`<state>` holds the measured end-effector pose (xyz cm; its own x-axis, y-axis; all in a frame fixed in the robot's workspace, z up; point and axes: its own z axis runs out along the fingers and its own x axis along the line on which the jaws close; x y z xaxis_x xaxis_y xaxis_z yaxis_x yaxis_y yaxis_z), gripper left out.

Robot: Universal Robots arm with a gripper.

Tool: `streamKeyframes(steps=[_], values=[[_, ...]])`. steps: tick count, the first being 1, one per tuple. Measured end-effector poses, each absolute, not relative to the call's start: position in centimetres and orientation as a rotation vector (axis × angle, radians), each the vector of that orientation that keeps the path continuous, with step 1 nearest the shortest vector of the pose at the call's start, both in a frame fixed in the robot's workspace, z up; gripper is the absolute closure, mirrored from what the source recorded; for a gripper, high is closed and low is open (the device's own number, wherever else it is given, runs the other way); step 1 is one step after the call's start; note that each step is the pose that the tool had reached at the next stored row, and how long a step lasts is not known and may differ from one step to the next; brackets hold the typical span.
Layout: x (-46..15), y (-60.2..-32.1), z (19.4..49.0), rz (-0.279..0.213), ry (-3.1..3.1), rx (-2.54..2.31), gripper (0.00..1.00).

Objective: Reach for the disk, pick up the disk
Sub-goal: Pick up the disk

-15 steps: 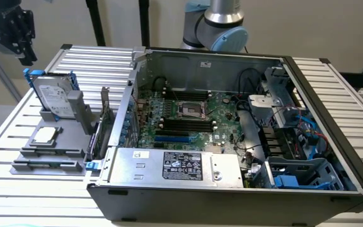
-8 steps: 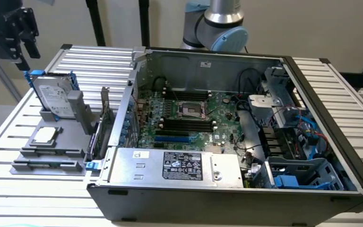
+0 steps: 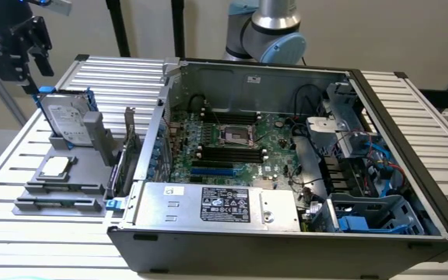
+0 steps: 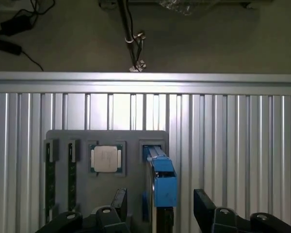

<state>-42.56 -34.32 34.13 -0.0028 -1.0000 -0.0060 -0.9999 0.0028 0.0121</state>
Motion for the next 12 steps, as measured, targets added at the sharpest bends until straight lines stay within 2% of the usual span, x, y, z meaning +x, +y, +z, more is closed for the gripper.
streamKeyframes(steps=[12], values=[[-42.5, -34.0, 31.9, -0.02, -2.227, 2.21, 0.35]])
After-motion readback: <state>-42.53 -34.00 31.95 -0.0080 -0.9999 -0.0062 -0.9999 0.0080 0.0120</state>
